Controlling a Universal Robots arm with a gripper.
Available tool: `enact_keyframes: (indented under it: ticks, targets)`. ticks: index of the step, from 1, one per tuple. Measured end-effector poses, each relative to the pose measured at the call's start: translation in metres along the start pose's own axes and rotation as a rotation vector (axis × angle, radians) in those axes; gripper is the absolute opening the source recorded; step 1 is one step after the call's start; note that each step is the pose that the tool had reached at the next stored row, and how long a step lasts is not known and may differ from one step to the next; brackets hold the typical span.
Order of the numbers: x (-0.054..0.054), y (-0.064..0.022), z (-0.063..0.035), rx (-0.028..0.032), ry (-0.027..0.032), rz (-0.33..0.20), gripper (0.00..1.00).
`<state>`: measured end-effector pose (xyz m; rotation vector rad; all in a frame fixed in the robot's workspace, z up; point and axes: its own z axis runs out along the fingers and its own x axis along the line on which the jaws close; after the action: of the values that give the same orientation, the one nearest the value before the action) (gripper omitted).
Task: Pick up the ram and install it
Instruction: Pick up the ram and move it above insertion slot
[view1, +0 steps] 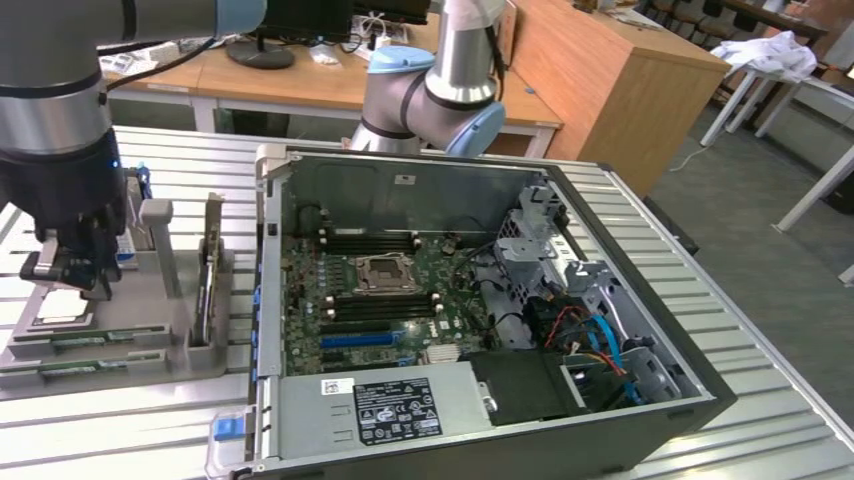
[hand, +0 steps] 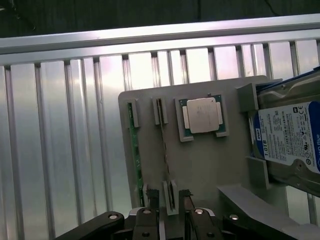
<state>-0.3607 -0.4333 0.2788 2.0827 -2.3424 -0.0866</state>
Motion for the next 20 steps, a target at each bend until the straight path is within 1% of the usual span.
enact_keyframes:
  ticks: [10,15,20]
  targets:
    - [0.001,-0.0009,0.0177,-0.0004,0.0006,-0.014,0.30]
    - [0.001,-0.0010,0.0182,-0.0006,0.0007,-0.015,0.30]
    - [0.009,-0.0019,0.0180,-0.0004,0.0006,-0.015,0.30]
